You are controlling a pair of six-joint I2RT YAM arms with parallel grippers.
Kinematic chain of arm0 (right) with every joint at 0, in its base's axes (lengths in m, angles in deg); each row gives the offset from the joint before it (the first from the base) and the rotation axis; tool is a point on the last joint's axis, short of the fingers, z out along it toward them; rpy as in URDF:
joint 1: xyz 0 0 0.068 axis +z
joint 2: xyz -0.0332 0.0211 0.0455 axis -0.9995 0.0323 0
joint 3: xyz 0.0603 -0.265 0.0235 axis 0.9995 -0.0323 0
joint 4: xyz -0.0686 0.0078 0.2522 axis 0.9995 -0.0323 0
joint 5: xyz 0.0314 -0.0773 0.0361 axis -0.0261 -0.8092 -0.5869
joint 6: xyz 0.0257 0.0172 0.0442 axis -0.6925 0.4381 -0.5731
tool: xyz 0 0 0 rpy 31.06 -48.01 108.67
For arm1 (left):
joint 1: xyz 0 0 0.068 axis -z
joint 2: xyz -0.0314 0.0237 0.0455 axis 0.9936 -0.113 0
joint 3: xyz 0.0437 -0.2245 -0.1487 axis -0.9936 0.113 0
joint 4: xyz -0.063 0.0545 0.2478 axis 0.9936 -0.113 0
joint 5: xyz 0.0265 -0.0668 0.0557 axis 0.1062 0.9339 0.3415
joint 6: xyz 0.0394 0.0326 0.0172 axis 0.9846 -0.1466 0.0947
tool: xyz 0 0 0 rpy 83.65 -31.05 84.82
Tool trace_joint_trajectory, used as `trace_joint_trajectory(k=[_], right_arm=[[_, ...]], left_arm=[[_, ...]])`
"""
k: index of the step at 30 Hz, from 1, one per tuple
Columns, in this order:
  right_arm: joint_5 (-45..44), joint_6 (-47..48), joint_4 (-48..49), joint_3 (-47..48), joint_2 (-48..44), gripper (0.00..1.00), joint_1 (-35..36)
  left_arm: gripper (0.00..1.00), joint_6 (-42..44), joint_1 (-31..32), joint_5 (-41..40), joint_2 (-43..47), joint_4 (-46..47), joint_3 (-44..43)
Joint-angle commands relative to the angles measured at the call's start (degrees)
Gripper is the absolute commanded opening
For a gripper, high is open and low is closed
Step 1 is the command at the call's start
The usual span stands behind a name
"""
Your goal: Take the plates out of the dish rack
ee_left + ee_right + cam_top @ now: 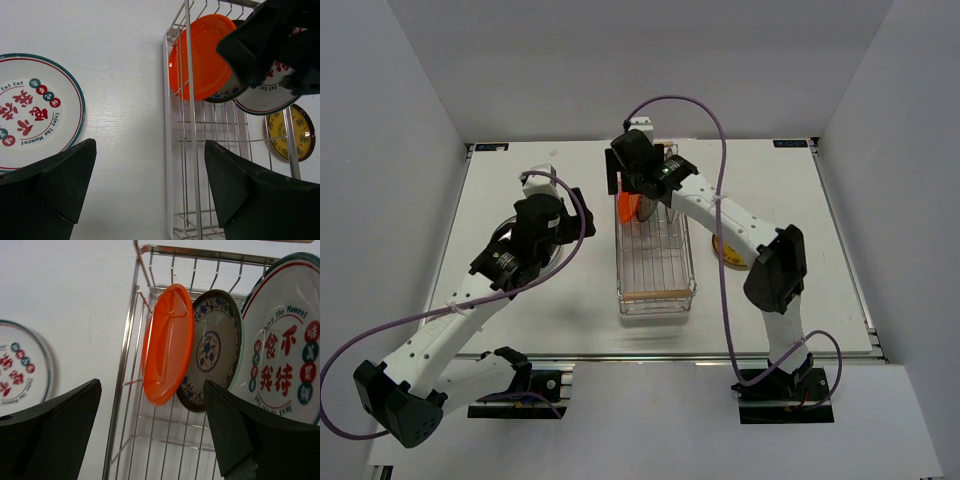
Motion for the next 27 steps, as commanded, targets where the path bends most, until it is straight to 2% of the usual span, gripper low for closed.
trace_joint_trajectory(k=[1,6,11,12,14,15,21,23,27], right_arm=[[-7.1,-2.4,-2.1,6.0,4.9,0.88,-0.4],[-9.1,-6.0,-1.7,8.0,8.7,0.78,-1.1],[-9.5,-8.6,-1.0,5.9,8.8,0.69,-2.4],[-9.1,-8.7,-0.8,5.4,8.9,0.63,-2.9],[-7.8,-8.8,0.1,4.3,8.9,0.59,-2.9],[-7.1,-8.8,0.3,4.1,9.3,0.53,-3.3],[-5.2,-8.8,0.3,4.3,10.5,0.46,-3.8],[-5.2,-8.8,0.5,4.1,10.4,0.35,-3.9],[-4.3,-7.9,1.7,3.5,9.7,0.23,-3.9]], left_arm=[[0.98,-0.1,-0.1,-0.9,1.5,-0.2,-0.2],[0.98,0.1,-0.1,-1.0,2.0,0.2,0.8],[0.98,0.1,-0.1,-0.6,1.2,0.2,0.6],[0.98,0.2,-0.1,-0.6,1.1,0.3,0.7],[0.98,0.2,-0.1,-0.9,0.7,0.1,0.5],[0.98,0.2,-0.1,-0.9,0.6,-0.1,0.3],[0.98,0.2,-0.1,-1.1,1.0,0.0,0.2],[0.98,0.2,-0.1,-1.1,1.1,0.0,0.1],[0.98,0.2,-0.1,-1.2,1.1,-0.1,0.1]])
